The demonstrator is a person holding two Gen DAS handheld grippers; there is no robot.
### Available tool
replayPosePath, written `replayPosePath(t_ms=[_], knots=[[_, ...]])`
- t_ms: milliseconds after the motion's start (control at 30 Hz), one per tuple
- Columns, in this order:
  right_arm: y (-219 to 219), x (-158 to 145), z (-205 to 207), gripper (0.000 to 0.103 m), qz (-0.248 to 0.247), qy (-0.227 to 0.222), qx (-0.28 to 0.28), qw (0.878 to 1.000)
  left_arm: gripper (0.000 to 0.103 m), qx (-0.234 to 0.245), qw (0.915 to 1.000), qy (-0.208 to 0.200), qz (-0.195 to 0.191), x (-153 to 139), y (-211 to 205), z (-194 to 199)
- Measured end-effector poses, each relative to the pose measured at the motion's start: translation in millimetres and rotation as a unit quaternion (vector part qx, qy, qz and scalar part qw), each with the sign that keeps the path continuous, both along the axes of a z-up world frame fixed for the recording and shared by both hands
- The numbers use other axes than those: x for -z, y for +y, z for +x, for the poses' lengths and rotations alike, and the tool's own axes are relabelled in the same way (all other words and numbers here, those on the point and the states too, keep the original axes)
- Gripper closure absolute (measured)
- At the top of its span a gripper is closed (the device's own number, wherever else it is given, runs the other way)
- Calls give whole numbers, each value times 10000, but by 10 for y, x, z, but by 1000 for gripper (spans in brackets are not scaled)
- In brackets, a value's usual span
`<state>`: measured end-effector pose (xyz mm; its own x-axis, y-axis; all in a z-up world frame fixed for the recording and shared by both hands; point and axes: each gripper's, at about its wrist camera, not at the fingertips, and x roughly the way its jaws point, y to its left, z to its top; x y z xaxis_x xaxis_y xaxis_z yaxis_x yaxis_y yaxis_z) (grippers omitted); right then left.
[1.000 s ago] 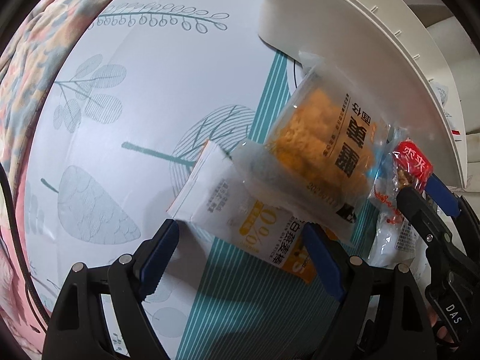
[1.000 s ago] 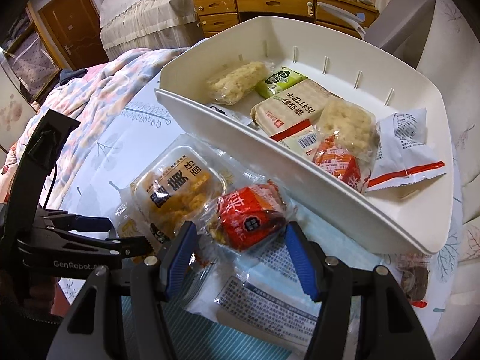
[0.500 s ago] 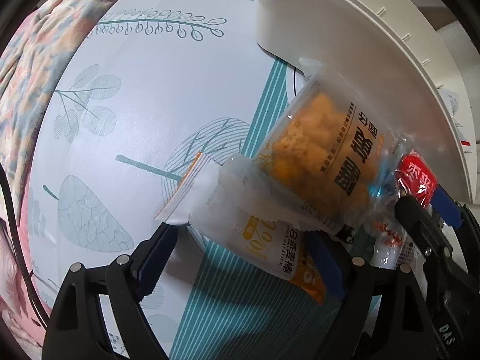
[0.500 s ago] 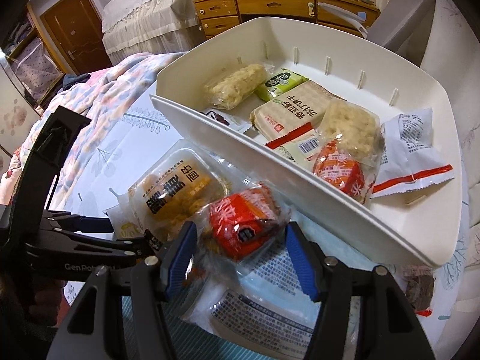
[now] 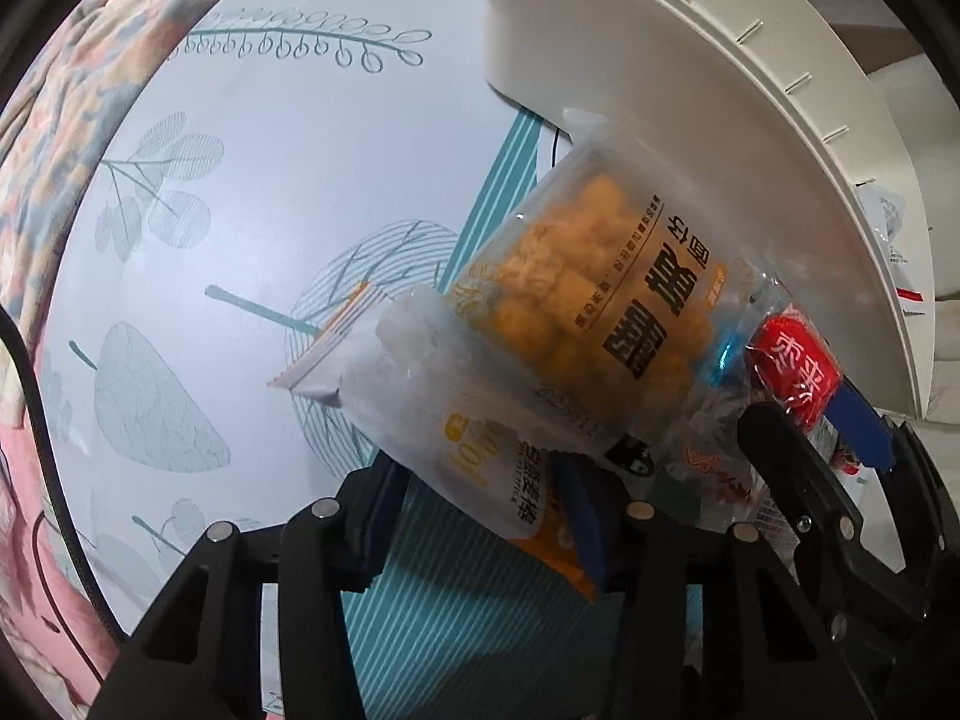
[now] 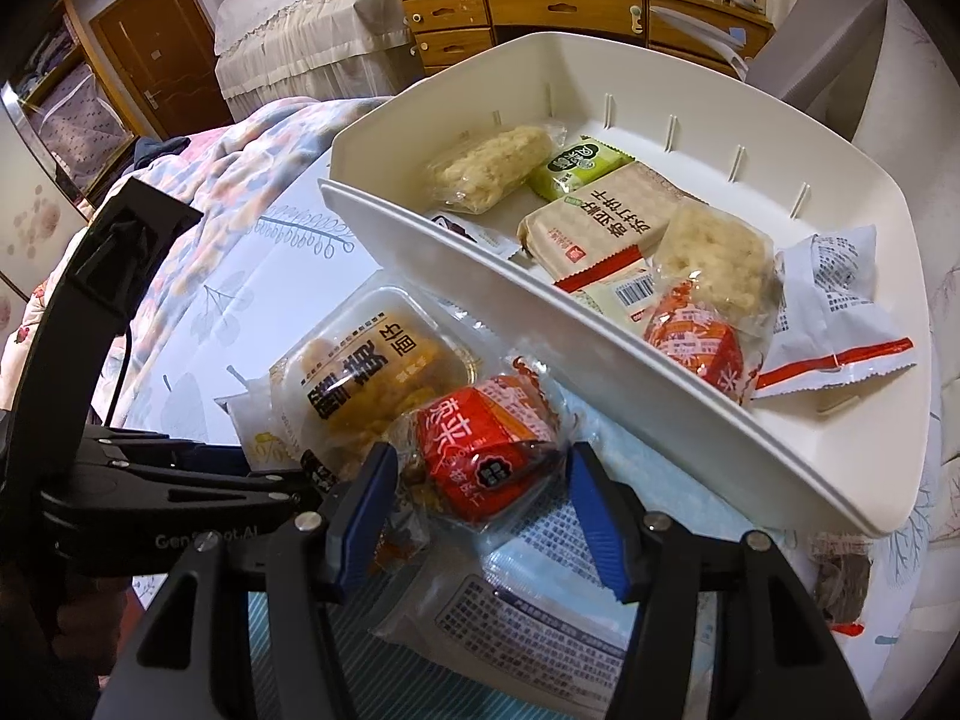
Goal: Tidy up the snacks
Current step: 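Grasp the white oat-stick packet with the left tool, then lift the white oat-stick packet with the left tool while the right tool moves toward the small clear nut bag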
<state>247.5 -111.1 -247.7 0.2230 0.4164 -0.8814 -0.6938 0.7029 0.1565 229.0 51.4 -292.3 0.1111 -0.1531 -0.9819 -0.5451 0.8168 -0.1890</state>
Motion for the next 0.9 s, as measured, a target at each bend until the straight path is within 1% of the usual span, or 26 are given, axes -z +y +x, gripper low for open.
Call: replayPosePath(t_ms=[133, 200, 400, 500, 567, 700, 900], knots=[[-21, -8, -27, 44, 9, 67, 39, 10000, 66, -118, 9997, -2, -219, 21, 24, -91], [-19, -13, -45, 44, 12, 109, 38, 9999, 69, -204, 9993, 26, -326, 17, 48, -127], [-6, -42, -110, 45, 6, 190, -20, 9998, 77, -231, 9991, 39, -351, -56, 77, -231], [3, -65, -152, 45, -17, 207, -26, 9998, 81, -243, 9989, 120, -392, -34, 87, -313], [6, -87, -186, 45, -2, 228, -39, 9997, 86, -267, 9985, 169, -443, -40, 101, -362], [11, -145, -261, 45, 71, 277, -66, 9996, 87, -199, 9987, 259, -387, -49, 191, -516], [31, -301, -345, 45, 277, 275, -95, 9992, 87, -68, 9988, 267, -407, -173, 229, -726]])
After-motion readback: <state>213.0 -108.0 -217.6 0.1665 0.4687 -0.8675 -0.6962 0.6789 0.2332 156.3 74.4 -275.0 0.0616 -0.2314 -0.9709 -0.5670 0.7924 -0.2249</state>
